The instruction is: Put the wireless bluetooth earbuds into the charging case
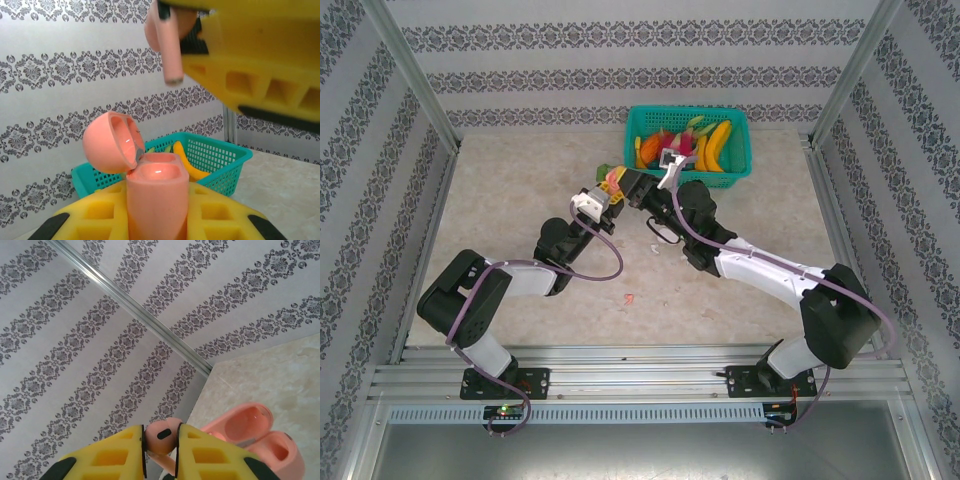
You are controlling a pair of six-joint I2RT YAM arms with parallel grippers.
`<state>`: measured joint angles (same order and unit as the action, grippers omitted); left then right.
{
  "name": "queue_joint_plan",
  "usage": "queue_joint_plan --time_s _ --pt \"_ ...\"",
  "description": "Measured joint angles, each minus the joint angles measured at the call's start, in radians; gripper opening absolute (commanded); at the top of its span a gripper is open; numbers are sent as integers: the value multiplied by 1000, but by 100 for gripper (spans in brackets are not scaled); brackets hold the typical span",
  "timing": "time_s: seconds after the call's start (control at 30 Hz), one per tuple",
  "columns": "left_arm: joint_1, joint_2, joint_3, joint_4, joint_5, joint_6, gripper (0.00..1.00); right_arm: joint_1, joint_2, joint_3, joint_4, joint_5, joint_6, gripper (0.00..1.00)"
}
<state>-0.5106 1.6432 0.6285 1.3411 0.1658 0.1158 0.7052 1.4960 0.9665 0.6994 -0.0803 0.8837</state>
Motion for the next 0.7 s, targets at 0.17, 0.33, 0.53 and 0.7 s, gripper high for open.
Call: queue_joint_plan --time_s 0.17,0.33,0.53,0.7 --pt "0 0 1 0 10 -5 0 0 8 -27 17 0 0 18" --pt "0 0 3 0 14 -11 0 0 17 -35 35 0 1 18" --pt "0 0 11 0 18 -12 0 0 31 -35 55 0 1 17" --pt "0 0 13 -1 21 -12 0 0 50 -35 58 0 1 17"
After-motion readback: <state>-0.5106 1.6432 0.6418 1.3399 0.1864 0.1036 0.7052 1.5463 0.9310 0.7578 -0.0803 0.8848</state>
